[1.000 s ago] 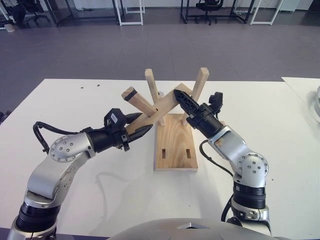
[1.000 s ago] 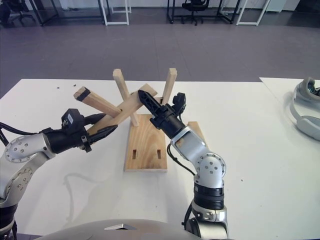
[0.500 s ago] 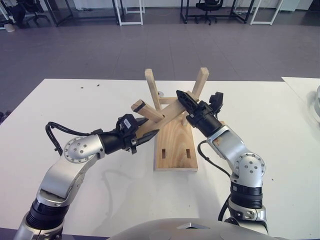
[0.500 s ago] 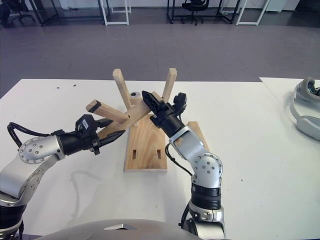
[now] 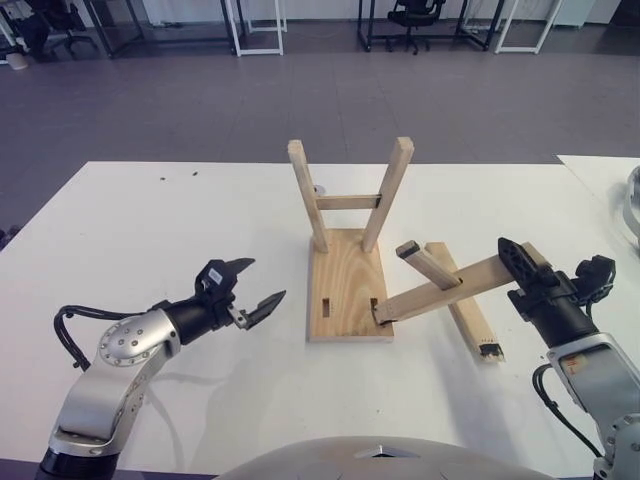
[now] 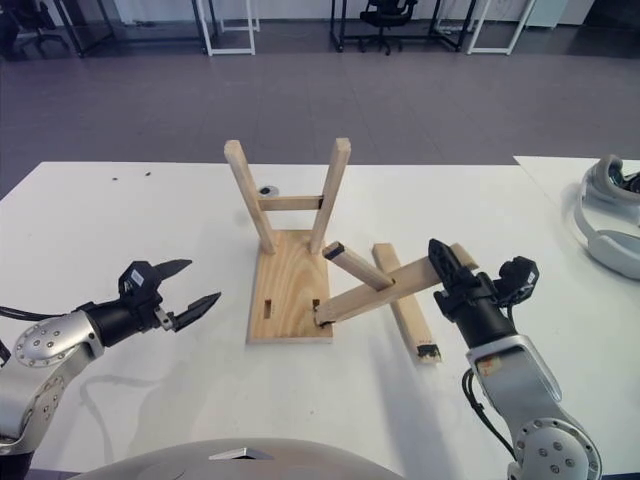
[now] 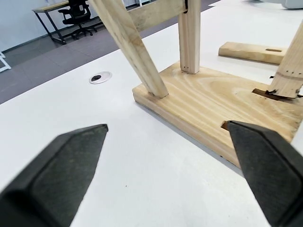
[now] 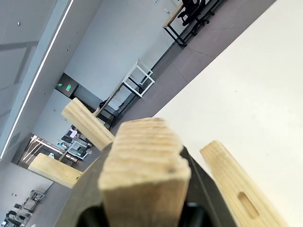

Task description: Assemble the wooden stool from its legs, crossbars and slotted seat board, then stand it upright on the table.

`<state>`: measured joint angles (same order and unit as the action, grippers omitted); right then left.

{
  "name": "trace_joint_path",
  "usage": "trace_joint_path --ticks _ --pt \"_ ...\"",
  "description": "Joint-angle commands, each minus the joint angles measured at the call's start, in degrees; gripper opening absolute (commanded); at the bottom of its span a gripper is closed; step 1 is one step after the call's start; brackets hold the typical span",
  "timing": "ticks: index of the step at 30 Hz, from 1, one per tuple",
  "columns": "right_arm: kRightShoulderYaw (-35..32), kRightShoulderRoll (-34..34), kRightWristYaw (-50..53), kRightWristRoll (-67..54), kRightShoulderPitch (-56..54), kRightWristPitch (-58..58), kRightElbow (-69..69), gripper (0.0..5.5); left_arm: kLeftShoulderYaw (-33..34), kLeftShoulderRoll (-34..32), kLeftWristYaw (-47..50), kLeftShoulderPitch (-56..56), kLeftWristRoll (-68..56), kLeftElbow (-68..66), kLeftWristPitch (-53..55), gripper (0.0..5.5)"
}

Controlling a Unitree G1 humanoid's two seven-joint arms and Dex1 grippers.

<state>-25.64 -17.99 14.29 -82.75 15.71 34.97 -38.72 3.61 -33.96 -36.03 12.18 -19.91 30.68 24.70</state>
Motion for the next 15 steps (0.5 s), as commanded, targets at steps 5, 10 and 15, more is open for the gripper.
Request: trace_joint_path --ticks 5,10,15 --pt "5.9 -0.6 2.9 5.4 -2.3 -1.4 0.7 1.03 -1.9 2.7 3.1 -0.8 1.6 0.0 -0.3 5.18" --pt "6.9 -2.2 4.0 8.2 -2.7 -2.1 1.2 1.03 -3.5 3.8 3.8 -2.1 2.3 -0.8 -0.6 5.18" --pt "9.5 -6.9 9.4 12.3 -2.6 1.7 -0.6 1.08 -2.4 3.8 3.6 -2.4 2.3 -1.0 -0.5 5.18"
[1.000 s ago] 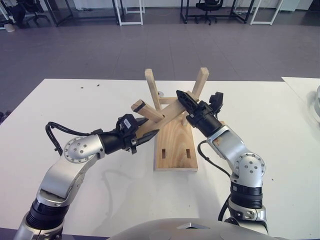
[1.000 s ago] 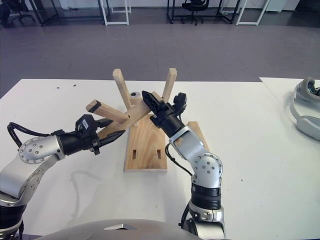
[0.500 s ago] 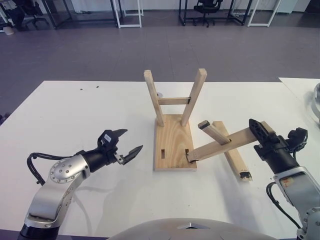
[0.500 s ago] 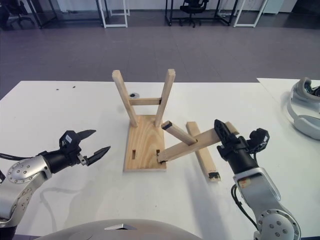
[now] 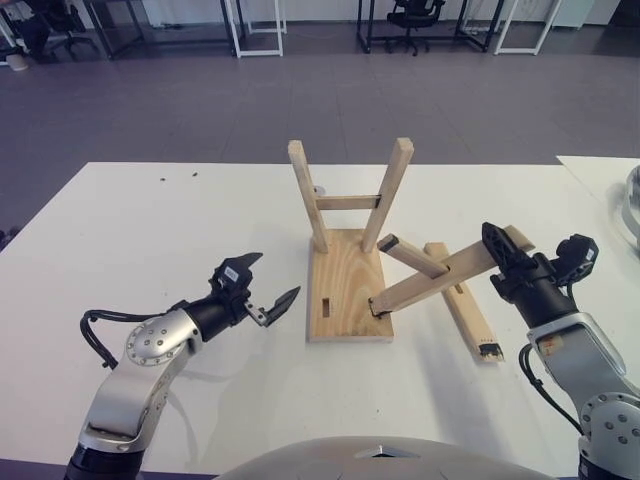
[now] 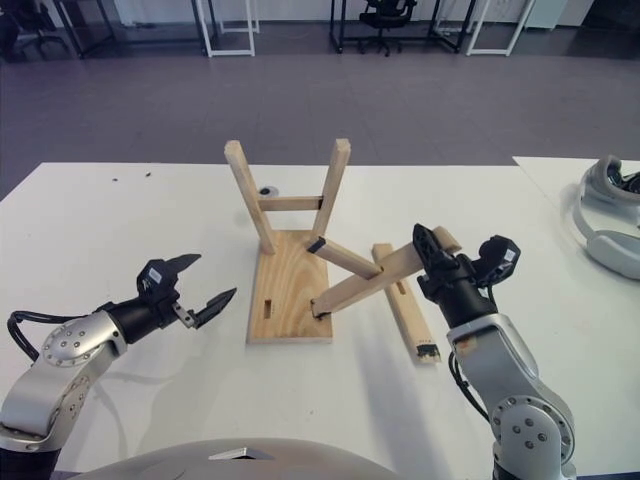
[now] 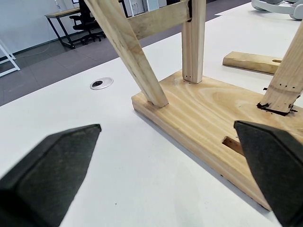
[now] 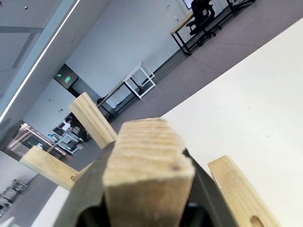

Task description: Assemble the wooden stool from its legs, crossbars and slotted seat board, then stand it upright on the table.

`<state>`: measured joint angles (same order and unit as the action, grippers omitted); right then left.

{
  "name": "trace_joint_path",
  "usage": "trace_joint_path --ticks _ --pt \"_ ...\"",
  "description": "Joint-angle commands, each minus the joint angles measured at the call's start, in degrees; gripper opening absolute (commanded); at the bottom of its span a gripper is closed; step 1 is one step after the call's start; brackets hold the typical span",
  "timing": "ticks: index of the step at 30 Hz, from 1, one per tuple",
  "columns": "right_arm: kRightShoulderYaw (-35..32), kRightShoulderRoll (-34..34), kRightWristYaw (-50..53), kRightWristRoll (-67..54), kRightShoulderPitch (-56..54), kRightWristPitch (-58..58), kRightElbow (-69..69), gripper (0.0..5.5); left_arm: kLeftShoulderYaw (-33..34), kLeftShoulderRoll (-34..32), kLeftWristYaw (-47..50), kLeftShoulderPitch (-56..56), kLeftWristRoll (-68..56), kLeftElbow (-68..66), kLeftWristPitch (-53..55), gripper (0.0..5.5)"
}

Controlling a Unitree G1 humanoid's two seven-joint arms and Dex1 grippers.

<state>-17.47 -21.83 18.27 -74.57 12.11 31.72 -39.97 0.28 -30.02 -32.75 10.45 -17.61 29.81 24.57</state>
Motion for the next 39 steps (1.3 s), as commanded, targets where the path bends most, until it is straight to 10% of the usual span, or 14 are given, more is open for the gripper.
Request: trace_joint_path --ticks 1,13,20,34,39 --pt "1.4 -3.7 6.6 4.3 -0.2 5.1 0.3 1.09 1.2 0.0 0.4 -0.7 -0.2 0.0 -0.3 5.18" --pt "16.4 -15.3 0.2 21.3 -4.4 13.4 1.4 1.11 0.5 0.7 1.8 -3.1 0.8 -0.8 0.5 5.18" --pt "18.1 -10.5 -4.8 26.6 -5.5 11.4 7.3 1.10 -0.6 0.8 1.9 -4.8 1.2 -1.6 0.4 5.18" --pt "3.2 -4.6 -12.0 18.7 -22.5 1.5 0.9 3.82 -1.3 1.5 2.0 -7.4 1.8 -6.0 -2.8 5.18" --pt "-13.2 -8.9 -14.9 -3.8 -30.1 -1.2 9.5 4.71 -1.6 2.2 2.4 -6.9 2.3 -6.0 -3.2 5.18"
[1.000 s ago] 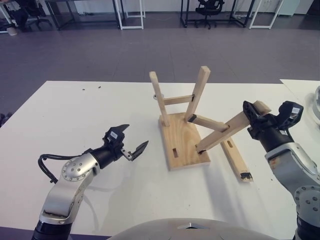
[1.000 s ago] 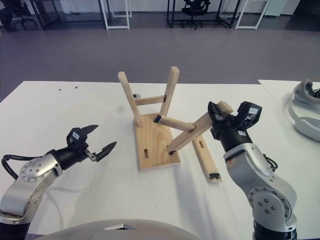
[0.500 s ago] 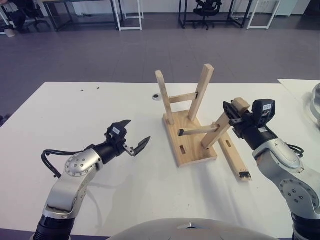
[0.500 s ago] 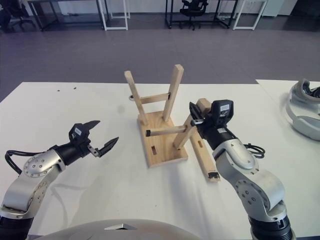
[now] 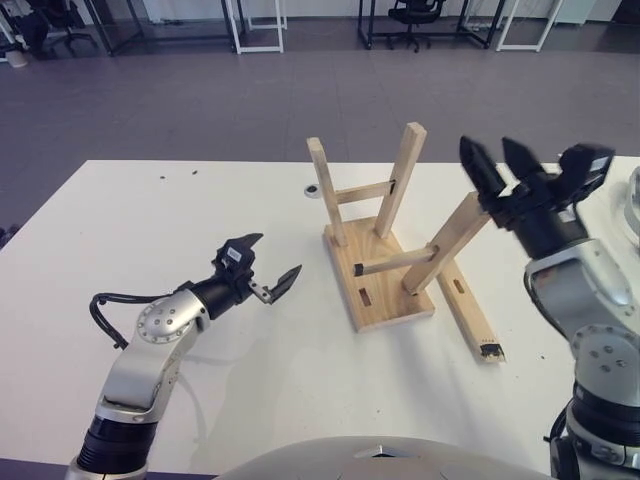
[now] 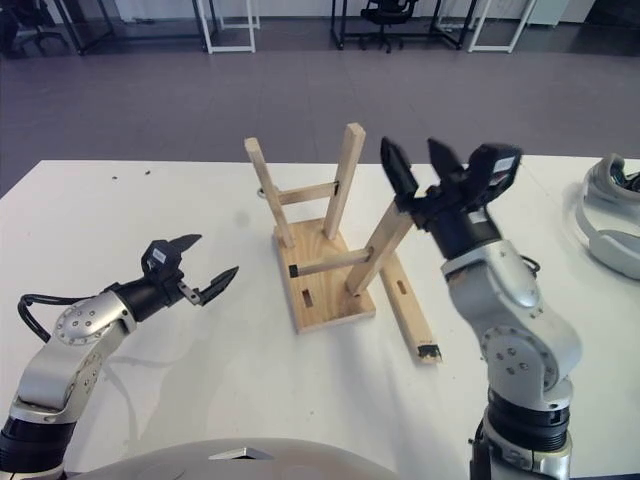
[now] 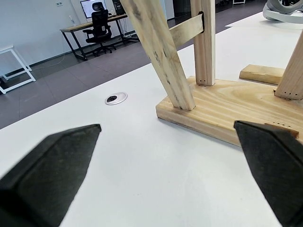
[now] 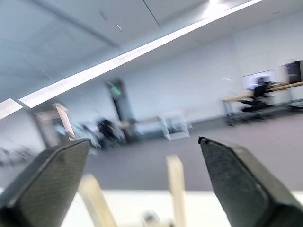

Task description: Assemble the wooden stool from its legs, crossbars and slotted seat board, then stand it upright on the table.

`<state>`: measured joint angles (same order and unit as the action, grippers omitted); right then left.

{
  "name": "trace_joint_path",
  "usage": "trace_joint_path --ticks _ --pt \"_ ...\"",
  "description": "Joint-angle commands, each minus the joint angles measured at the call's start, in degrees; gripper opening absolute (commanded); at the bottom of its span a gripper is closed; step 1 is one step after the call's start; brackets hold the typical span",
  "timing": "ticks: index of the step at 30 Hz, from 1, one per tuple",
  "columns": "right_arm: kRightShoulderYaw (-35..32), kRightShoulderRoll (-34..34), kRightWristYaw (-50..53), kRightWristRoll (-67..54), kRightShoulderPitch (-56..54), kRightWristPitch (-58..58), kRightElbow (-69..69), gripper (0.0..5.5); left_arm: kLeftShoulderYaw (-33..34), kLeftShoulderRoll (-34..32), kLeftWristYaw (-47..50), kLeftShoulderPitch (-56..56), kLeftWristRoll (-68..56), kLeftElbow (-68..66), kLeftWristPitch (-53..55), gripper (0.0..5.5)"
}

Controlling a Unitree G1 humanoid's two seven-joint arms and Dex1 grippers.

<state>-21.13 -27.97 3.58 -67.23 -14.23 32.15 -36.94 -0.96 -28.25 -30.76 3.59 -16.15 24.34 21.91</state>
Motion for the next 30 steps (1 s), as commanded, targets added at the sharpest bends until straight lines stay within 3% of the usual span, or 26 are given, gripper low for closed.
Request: trace_joint_path --ticks 1,2,3,8,13,18,25,30 --pt "-11.7 -3.4 0.0 -13.0 -4.0 -1.8 9.2 5.03 -0.3 0.6 0.6 0.1 0.9 -0.5 -0.5 5.18" --pt "-11.7 -4.2 -0.9 -10.1 -1.5 -1.0 12.3 5.16 -0.3 0.8 0.7 0.0 1.1 -0.5 -0.5 5.18" --pt "-7.9 -5.5 -1.9 -3.9 3.5 1.2 15.7 5.39 -0.2 1.1 1.0 -0.2 1.4 -0.7 -0.6 5.18" --pt "13.1 -5.7 -10.8 20.6 20.9 1.0 21.7 5.39 0.7 2.5 3.1 -2.3 2.2 -1.8 -0.1 5.18" --pt "20.4 -5.2 -9.4 32.6 23.2 4.9 21.6 5.39 1.1 2.8 4.1 -4.2 1.5 -2.0 1.7 5.18" --pt "21.2 -4.7 -8.3 37.4 22.7 11.0 20.7 4.89 0.9 2.8 4.7 -5.2 1.8 -1.7 2.5 5.18" --pt "18.7 -5.2 -10.2 40.8 22.7 14.8 22.2 3.47 4.4 6.2 8.4 -8.8 -1.6 1.1 4.2 5.18" --pt "18.1 -6.9 -14.0 43.9 21.4 12.3 24.9 2.56 8.6 11.6 14.1 -19.6 -10.0 5.7 9.4 5.18"
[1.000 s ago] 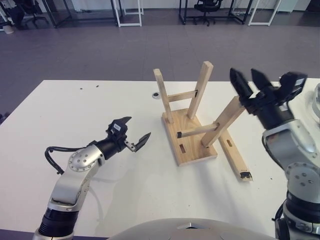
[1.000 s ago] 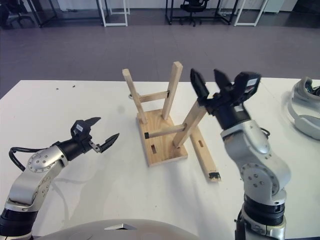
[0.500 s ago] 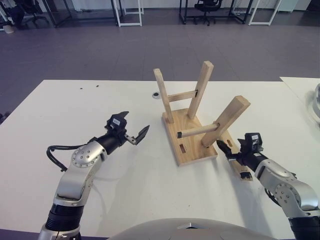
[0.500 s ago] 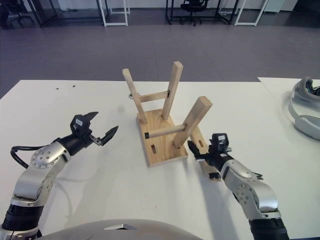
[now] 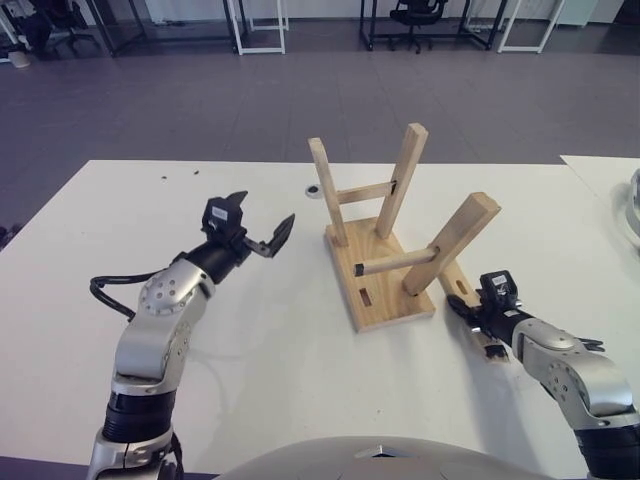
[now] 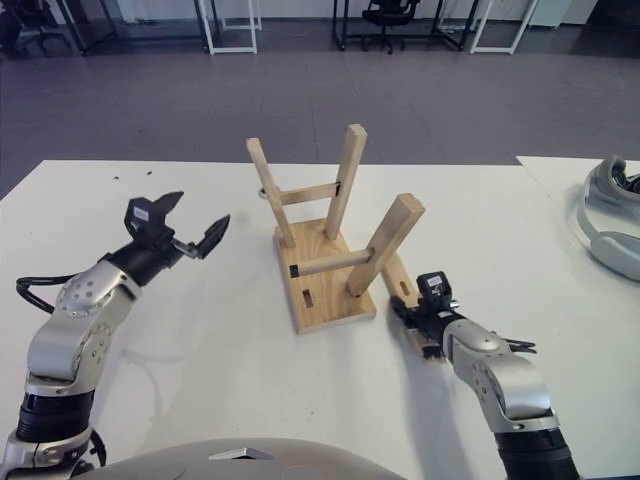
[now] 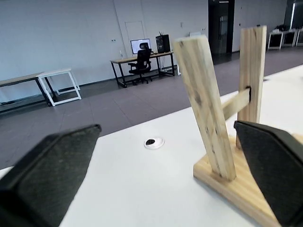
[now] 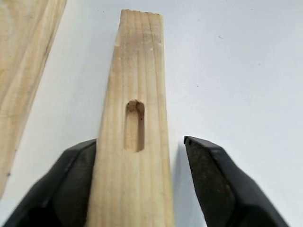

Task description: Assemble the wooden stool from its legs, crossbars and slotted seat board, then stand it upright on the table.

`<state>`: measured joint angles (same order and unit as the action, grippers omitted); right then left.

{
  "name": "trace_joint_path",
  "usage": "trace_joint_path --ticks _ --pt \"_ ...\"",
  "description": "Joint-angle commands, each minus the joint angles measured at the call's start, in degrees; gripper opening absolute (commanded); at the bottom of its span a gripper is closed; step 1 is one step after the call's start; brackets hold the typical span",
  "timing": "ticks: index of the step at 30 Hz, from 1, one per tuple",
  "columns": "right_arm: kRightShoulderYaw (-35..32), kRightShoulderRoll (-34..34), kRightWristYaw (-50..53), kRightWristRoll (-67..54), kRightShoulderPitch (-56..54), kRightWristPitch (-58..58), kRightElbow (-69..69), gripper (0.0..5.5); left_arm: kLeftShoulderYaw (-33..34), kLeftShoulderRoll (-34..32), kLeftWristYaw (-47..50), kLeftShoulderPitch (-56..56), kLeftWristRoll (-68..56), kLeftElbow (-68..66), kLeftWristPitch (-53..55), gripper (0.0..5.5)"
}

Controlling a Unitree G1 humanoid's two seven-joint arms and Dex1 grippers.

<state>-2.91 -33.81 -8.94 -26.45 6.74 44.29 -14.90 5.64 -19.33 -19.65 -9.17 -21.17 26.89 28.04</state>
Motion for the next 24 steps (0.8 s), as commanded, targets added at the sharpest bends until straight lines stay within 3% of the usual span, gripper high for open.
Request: trace_joint_path --ticks 1,3,5,9,14,24 --pt "-3.3 0.9 -1.4 1.2 -1.3 -1.2 3.4 2.43 2.2 4.1 4.1 -9.5 -6.9 3.7 4.4 5.18" --pt "-12.6 5.2 -0.5 -5.3 -8.7 -4.4 3.7 2.12 2.5 7.8 6.5 -16.3 -12.0 2.8 6.2 5.18" --pt "-15.0 3.6 -2.2 -4.3 -14.8 -9.4 3.2 2.11 3.8 11.7 8.4 -22.2 -18.4 0.6 7.8 5.18" --pt "-7.9 -3.8 -11.1 4.5 -31.0 -20.5 0.6 2.11 9.2 17.6 12.8 -35.3 -35.1 -9.2 11.2 5.18" --pt "1.6 -1.0 -19.2 7.6 -45.6 -29.1 -4.4 2.11 11.9 18.4 14.4 -47.5 -45.1 -18.8 11.9 5.18" --pt "4.1 3.1 -22.0 8.4 -46.0 -30.3 -7.3 2.11 10.2 18.9 16.5 -47.7 -48.9 -18.2 11.5 3.77"
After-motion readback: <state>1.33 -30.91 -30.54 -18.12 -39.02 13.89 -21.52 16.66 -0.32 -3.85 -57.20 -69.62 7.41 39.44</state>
